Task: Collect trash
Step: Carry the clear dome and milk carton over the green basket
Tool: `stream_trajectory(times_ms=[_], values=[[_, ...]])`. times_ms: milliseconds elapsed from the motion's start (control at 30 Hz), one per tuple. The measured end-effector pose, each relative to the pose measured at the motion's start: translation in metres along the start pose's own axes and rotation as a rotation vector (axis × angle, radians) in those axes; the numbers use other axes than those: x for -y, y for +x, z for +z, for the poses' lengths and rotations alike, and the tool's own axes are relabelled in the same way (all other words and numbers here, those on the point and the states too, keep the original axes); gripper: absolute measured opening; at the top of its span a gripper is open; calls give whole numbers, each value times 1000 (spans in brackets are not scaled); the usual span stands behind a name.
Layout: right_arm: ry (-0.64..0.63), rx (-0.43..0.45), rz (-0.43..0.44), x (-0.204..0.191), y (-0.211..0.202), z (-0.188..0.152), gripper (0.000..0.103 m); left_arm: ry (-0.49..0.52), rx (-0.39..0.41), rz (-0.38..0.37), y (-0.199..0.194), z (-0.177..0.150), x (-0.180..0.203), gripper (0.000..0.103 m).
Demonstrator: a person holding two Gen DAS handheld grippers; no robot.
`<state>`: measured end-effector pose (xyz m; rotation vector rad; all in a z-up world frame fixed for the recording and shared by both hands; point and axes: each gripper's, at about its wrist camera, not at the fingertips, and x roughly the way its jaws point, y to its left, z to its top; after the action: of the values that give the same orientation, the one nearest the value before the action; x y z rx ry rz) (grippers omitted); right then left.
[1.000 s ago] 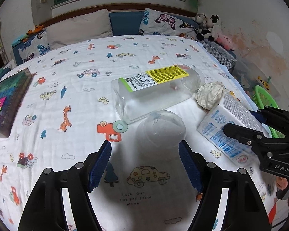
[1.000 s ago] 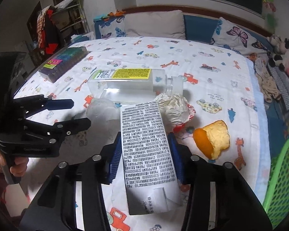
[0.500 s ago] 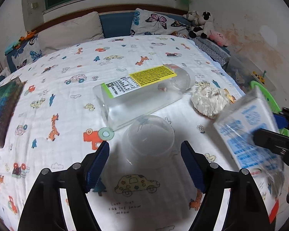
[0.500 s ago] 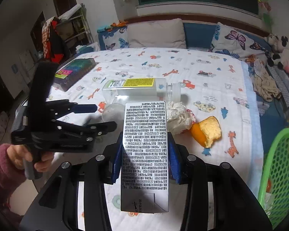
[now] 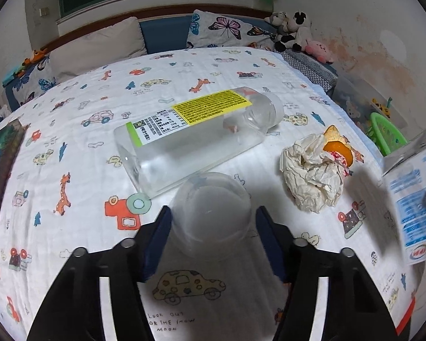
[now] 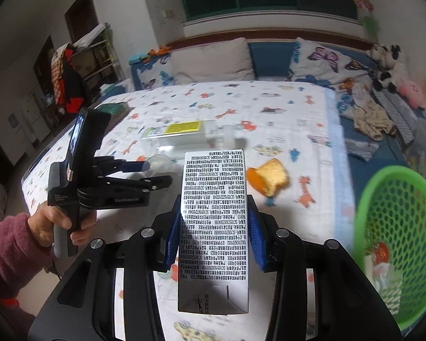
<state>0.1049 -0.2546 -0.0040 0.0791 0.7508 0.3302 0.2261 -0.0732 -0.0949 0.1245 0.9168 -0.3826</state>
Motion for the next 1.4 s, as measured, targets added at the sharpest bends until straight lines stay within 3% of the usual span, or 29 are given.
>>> stream_trajectory(times_ms=[500,667,1033,1300,1400], values=[[145,115,-186,76,-62,-11,42,44,85,-73,-49,12,30,55],[193,127,-284,110,-73,-18,43,81,110,-117,-61,22,56,55],[288,99,-414,171,-75,-46,43,176,108,-197,-58,43,124,55],[350,97,-439,193,-76,-58,44,248,110,-263,-55,63,179,55],[356,109,-444,196,-81,-61,50,273,112,-285,-51,68,198,55]])
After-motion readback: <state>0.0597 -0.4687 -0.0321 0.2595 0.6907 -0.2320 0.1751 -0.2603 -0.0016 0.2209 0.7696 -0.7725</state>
